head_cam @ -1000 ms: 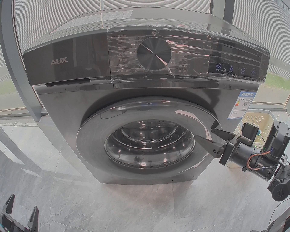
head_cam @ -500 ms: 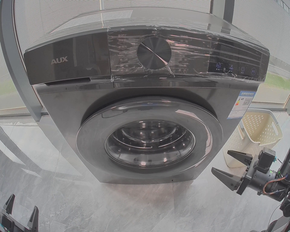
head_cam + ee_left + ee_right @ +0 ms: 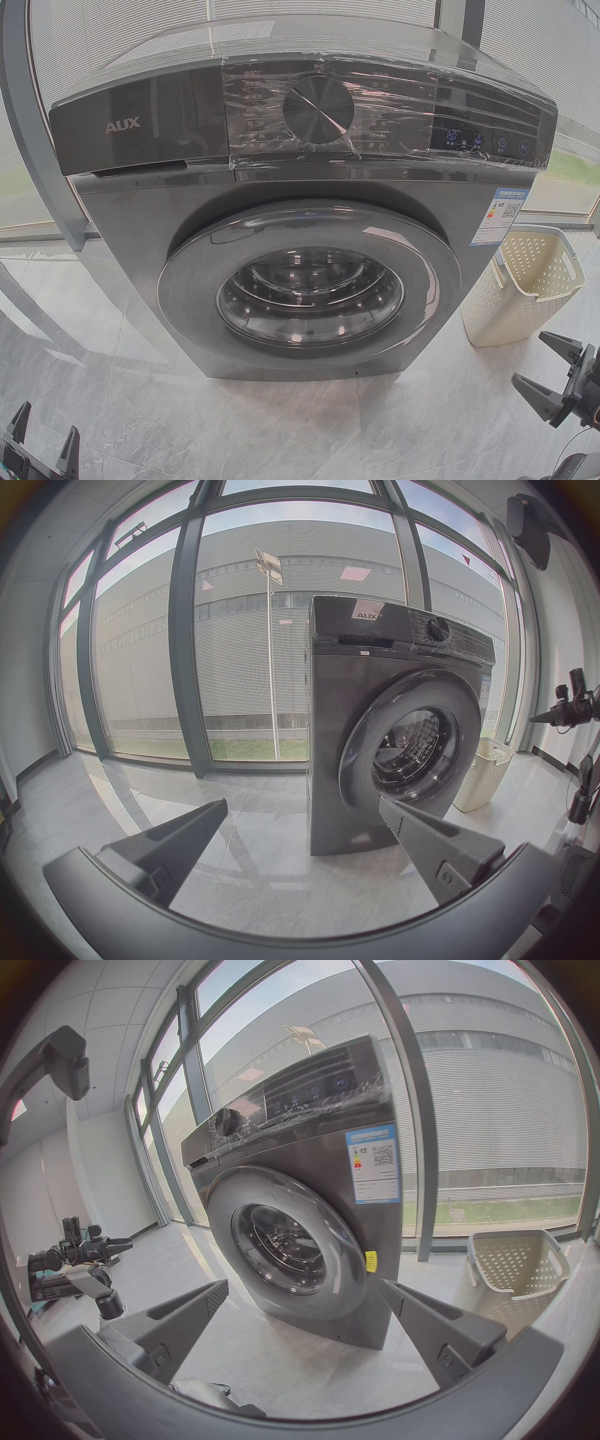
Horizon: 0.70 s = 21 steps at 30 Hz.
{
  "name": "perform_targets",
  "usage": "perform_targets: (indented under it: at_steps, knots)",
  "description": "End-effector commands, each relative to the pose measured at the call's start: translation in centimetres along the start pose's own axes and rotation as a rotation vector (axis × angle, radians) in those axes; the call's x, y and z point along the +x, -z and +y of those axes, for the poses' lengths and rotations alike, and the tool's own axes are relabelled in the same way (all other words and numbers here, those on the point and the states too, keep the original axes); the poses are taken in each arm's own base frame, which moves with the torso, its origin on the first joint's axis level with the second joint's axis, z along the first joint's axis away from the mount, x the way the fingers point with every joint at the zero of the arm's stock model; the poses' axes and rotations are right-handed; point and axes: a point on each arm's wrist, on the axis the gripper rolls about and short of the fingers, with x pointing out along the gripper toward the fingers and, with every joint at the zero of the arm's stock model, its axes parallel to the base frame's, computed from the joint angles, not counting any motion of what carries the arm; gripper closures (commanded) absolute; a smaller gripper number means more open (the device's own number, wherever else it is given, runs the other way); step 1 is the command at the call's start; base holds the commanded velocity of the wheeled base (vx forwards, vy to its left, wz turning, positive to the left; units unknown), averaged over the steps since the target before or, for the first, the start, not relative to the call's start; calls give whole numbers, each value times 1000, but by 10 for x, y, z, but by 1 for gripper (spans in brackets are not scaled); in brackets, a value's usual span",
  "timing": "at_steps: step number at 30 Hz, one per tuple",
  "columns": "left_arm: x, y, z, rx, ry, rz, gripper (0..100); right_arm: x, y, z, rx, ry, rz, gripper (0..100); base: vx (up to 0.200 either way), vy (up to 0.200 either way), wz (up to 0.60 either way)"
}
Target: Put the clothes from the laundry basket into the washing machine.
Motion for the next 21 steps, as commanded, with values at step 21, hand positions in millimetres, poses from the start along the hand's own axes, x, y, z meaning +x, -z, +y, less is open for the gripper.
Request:
perform_targets:
  at_steps: [21]
  knots:
    - [0,5,0,-21,-6,1,0,-91,67,20,-67,499,-96,0,0,0,0]
